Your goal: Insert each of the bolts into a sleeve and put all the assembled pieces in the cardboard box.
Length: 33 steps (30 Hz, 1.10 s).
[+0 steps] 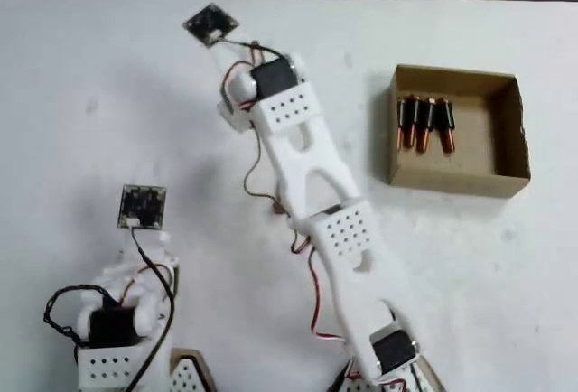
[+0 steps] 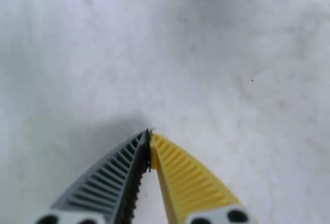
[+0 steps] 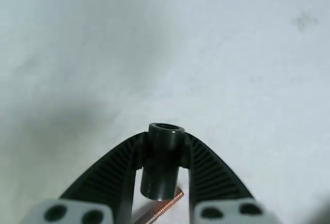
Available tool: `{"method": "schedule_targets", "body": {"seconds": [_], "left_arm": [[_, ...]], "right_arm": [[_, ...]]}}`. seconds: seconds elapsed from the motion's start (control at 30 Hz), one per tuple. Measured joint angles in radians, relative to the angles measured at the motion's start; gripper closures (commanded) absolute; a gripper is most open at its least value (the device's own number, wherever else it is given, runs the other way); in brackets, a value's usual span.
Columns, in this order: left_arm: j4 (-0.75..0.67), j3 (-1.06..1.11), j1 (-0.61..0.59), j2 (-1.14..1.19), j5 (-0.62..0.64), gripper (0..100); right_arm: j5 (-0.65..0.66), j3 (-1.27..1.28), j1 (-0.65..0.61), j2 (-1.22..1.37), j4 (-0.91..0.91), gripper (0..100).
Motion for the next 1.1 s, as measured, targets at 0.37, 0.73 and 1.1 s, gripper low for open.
{"method": "schedule_targets", "body": {"seconds": [0.37, 0.73, 1.1], "left_arm": [[0.0, 0.0, 0.0, 0.0, 0.0, 98], [0.0, 0.0, 0.0, 0.0, 0.0, 98], [0.0, 0.0, 0.0, 0.0, 0.0, 98]], "right_arm": [[0.0, 0.106, 0.028, -0.104, 0.005, 98.3], [0.0, 0.585, 0.028, -0.655, 0.005, 98.2], [0.0, 1.019, 0.028, -1.163, 0.005, 98.2]]}}
